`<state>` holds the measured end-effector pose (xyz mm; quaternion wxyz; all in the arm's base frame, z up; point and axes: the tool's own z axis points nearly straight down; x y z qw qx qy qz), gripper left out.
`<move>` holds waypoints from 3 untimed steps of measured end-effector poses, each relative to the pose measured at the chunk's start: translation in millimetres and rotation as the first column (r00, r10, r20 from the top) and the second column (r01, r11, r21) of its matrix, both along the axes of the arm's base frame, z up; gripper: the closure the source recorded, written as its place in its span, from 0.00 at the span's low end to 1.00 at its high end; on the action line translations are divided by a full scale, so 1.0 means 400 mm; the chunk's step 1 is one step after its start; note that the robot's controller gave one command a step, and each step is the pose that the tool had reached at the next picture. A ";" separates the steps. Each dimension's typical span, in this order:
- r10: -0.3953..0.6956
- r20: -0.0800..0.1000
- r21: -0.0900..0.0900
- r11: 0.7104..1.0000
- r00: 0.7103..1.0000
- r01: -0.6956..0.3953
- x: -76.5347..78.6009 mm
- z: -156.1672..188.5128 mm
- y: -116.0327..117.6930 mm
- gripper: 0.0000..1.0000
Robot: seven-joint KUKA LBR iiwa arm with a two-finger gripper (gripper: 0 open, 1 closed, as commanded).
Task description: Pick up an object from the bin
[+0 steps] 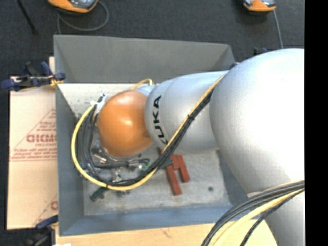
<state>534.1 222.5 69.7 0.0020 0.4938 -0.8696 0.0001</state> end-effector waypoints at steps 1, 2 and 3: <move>0.227 0.008 -0.005 0.974 0.974 -0.227 -0.011 0.004 0.028 0.00; 0.226 0.003 0.003 0.974 0.974 -0.226 -0.019 0.002 0.040 1.00; 0.218 0.008 0.005 0.976 0.976 -0.218 -0.015 0.031 0.040 1.00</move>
Offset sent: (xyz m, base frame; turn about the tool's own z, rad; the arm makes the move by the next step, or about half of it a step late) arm -0.0086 0.0167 0.0003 -0.2353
